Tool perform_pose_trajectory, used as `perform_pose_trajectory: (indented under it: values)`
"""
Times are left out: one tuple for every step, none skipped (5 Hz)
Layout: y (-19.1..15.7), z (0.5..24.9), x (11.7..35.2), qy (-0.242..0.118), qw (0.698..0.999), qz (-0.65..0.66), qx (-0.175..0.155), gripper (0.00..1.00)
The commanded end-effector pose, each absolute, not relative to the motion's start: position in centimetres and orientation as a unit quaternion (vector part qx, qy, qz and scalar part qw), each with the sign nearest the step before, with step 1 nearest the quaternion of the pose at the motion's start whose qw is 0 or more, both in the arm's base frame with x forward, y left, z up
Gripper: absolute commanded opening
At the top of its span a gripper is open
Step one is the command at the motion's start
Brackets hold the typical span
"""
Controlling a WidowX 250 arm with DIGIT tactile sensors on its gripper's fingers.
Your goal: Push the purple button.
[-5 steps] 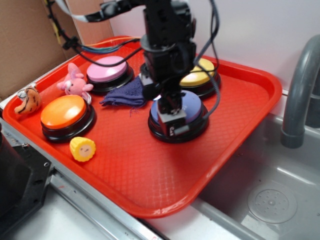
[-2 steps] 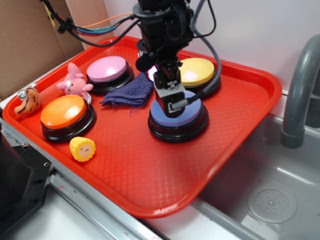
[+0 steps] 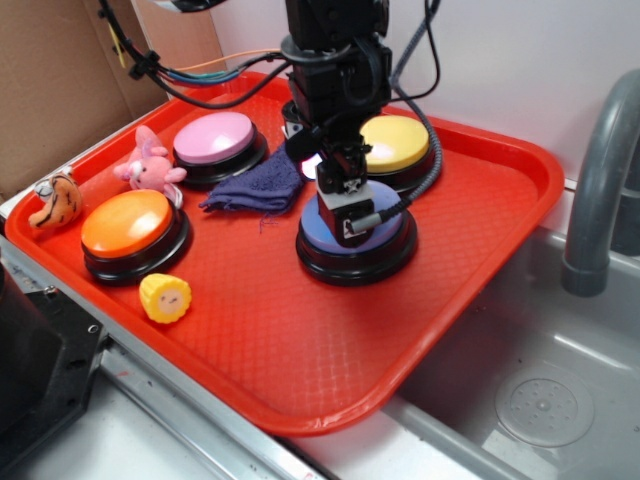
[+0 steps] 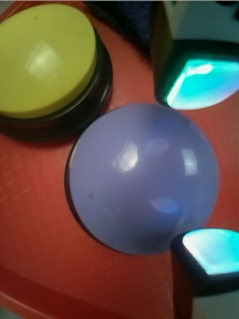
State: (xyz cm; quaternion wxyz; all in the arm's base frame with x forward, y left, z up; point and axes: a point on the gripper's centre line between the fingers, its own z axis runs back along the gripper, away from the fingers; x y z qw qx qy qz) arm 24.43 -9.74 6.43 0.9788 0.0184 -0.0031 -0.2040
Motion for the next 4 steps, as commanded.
perform_pose_trajectory:
  values:
    - [-8.4,12.3,22.6,-0.022,0.983,-0.183,0.024,1.00]
    - [-7.7,14.1,21.8,-0.005,0.985,-0.171,0.026,1.00]
    - [-7.0,14.9,21.2,0.001,0.986,-0.167,0.023,1.00]
    - [-6.9,15.4,20.3,0.009,0.984,-0.173,0.029,1.00]
